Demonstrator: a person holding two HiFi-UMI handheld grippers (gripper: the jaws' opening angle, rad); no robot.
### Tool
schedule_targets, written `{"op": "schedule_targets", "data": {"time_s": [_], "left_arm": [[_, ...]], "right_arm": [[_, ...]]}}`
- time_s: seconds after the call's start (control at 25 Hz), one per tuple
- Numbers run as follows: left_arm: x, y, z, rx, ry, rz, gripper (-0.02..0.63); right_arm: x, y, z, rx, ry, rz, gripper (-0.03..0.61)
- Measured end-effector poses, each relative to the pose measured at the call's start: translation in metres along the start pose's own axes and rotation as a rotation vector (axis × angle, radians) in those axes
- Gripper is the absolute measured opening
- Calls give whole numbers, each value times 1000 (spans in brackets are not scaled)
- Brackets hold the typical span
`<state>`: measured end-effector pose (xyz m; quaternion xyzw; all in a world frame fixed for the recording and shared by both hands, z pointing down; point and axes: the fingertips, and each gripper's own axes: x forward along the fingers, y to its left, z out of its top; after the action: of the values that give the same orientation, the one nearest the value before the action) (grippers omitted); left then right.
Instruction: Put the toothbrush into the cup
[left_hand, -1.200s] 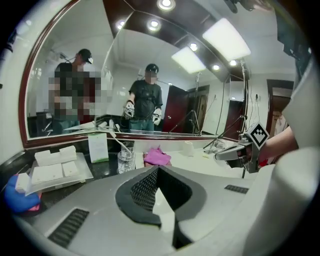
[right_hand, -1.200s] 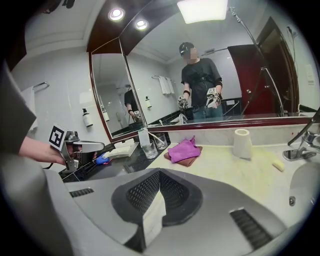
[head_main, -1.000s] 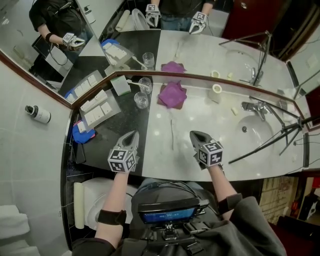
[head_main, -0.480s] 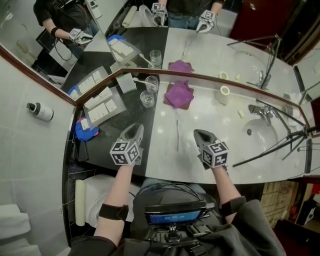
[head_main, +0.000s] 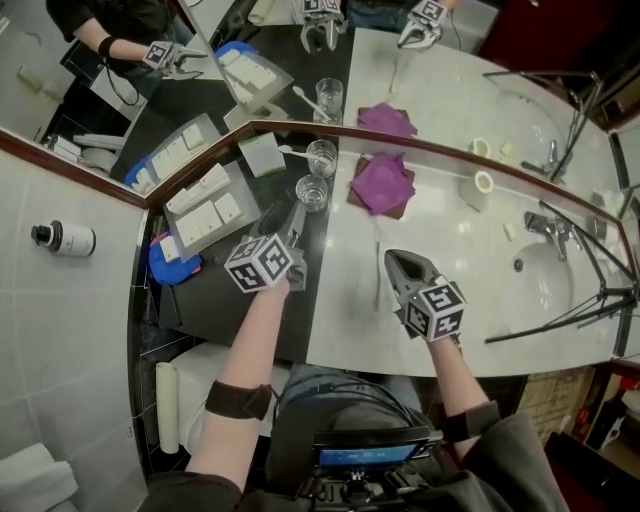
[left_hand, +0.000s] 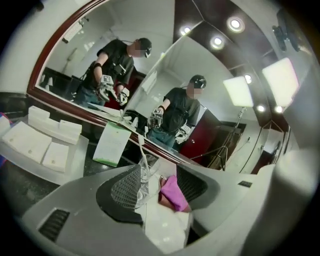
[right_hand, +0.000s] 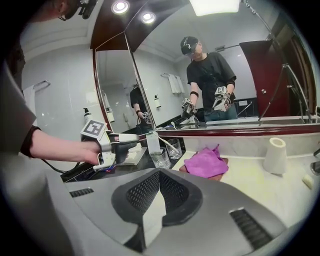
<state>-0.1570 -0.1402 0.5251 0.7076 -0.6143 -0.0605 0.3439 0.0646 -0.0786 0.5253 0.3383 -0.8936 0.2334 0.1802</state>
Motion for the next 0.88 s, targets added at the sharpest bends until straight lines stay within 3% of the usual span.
{"op": "schedule_targets", "data": {"time_s": [0.32, 0.56, 0.88], "left_arm": [[81, 38, 32, -38, 27, -20, 264], [114, 59, 22, -48, 93, -38, 264], [137, 59, 21, -57, 122, -107, 262]], "right_arm": [[46, 7, 2, 19, 14, 5, 17], [59, 2, -14, 39, 42, -13, 17], [69, -4, -23, 57, 53, -29, 17]]}}
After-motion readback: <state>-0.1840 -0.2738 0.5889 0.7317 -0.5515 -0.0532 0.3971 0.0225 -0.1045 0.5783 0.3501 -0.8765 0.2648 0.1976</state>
